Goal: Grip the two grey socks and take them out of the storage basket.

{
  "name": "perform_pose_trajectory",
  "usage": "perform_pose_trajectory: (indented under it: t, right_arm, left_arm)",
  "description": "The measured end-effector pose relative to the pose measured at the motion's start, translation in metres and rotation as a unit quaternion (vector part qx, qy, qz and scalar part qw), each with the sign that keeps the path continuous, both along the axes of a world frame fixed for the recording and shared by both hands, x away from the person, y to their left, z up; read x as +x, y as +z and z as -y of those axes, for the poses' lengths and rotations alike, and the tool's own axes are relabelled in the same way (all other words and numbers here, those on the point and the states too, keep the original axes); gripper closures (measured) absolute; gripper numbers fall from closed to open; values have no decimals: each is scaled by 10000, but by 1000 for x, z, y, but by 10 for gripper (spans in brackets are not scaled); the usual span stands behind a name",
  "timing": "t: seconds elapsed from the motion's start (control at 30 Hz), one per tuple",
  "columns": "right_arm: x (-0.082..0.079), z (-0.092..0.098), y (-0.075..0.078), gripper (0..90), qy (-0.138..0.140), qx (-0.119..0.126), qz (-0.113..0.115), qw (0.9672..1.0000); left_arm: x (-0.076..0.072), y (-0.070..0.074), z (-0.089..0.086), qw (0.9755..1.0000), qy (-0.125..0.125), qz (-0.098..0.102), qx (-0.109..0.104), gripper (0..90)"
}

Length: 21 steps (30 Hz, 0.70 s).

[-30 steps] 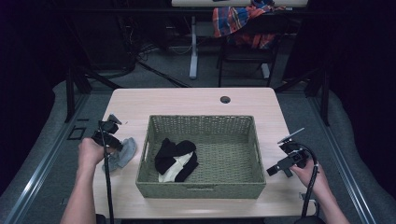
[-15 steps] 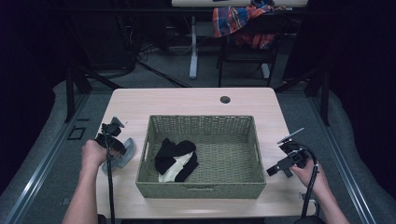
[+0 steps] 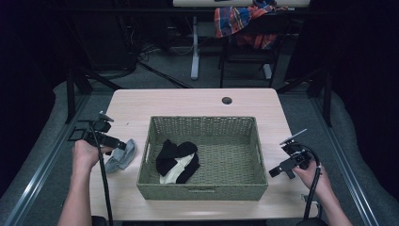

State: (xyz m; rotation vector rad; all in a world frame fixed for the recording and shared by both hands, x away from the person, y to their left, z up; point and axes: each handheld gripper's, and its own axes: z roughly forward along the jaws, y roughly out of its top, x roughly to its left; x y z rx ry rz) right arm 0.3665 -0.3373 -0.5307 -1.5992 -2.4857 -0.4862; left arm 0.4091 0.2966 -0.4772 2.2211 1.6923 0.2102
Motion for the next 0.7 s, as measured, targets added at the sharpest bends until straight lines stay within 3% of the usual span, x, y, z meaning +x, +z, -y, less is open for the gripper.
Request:
perform_pose_trajectory:
  t: [0.1,0.23,0.27,0.33,0.37,0.4,0.43,0.53,0.6,0.67,0.7]
  right_arm:
    - [-1,-1,-1,26,-148,53,80,9998]
    - [0,1,1,26,-21,0,39,10000]
    - [-1,0,0,27,-133,79,93,9998]
    - [0,1,1,26,0,18,23,10000]
    - [-2,-1,-1,27,-230,164,155,9995]
    - [-2,0,0,26,-147,114,109,9998]
    - [0,1,2,26,28,-3,19,10000]
    - [0,-1,1,26,-34,23,56,10000]
    - [0,-3,0,26,-101,52,114,9999]
    - [2,-2,2,26,95,-47,7,9999]
    - [0,-4,-1,26,-94,58,109,9999]
  left_arm:
    - [-9,5,0,9998,91,194,-15,77]
    - [-23,8,-3,9985,245,494,-7,44]
    - [-27,8,-4,9982,289,519,-1,40]
    - [-37,6,-8,9973,372,626,-1,25]
    - [-42,4,-9,9972,393,638,-38,19]
    - [-48,1,-10,9966,459,688,-66,9]
    - [-52,-1,-11,9966,477,667,-49,7]
    - [-60,-8,-15,9970,497,596,11,4]
    - [-58,-11,-18,9972,480,570,-36,3]
    - [-55,-13,-20,9974,487,535,-54,3]
    - [-53,-14,-20,9973,493,539,-53,3]
